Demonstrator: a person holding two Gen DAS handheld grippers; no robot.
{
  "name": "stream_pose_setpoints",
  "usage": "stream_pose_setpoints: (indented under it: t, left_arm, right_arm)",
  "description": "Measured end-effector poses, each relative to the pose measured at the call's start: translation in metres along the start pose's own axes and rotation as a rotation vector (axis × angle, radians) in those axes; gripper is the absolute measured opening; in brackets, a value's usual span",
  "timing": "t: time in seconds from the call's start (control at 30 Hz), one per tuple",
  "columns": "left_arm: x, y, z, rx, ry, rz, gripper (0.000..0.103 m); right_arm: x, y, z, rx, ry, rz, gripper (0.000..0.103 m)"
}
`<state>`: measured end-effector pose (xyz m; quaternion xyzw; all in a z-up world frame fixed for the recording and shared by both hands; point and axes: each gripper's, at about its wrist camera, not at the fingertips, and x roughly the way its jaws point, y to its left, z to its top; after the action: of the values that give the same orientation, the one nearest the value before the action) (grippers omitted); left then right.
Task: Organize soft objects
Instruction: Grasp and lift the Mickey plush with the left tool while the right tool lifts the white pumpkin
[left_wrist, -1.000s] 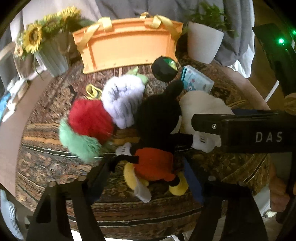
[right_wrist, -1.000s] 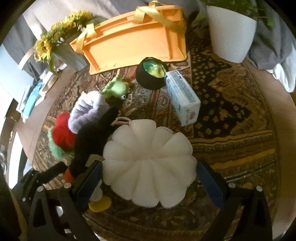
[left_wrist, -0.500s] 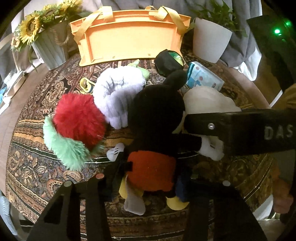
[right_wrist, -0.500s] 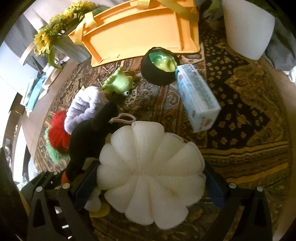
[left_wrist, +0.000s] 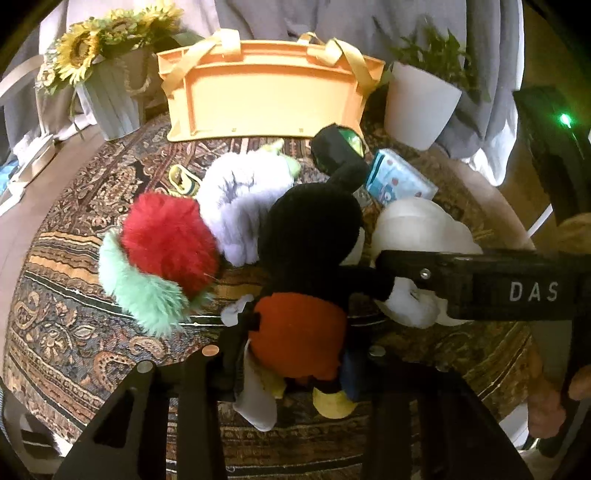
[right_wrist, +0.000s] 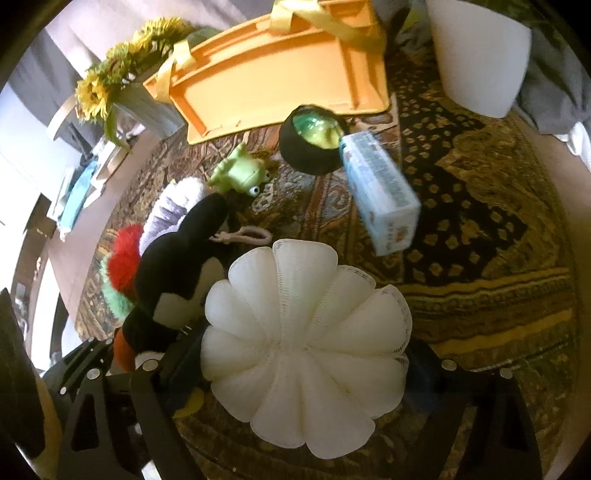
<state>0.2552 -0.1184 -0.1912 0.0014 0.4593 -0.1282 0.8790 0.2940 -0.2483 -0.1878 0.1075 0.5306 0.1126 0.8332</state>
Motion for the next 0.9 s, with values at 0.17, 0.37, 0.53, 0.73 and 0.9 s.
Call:
stream_pose_setpoints:
  t: [0.17,0.37,0.53,0.73,0.9]
  left_arm:
    - [-0.019,-0.007,0.007,0.007,-0.052,-0.003,0.037]
    - [-0.047,-0.005,0.023,0.011,-0.142,0.032,0.037]
    - [-0.063,0.003,0.042,0.003,-0.201,0.068,0.037]
    - [-0.081,0.019,0.071,0.013,-0.274,0.084,0.038]
    - [-0.095,0.029,0.096,0.043,-0.335,0.088,0.038]
  right_arm:
    - [-0.027,0.004,0.000,0.004,-0.068,-0.011,0.091]
    - [-0.061,0.011,0.008,0.001,-0.172,-0.050,0.091]
    - [-0.078,0.022,0.021,-0.010,-0.247,-0.080,0.091]
    - [-0.088,0.038,0.036,-0.009,-0.314,-0.097,0.091]
    - [-0.096,0.055,0.050,-0.014,-0.380,-0.121,0.091]
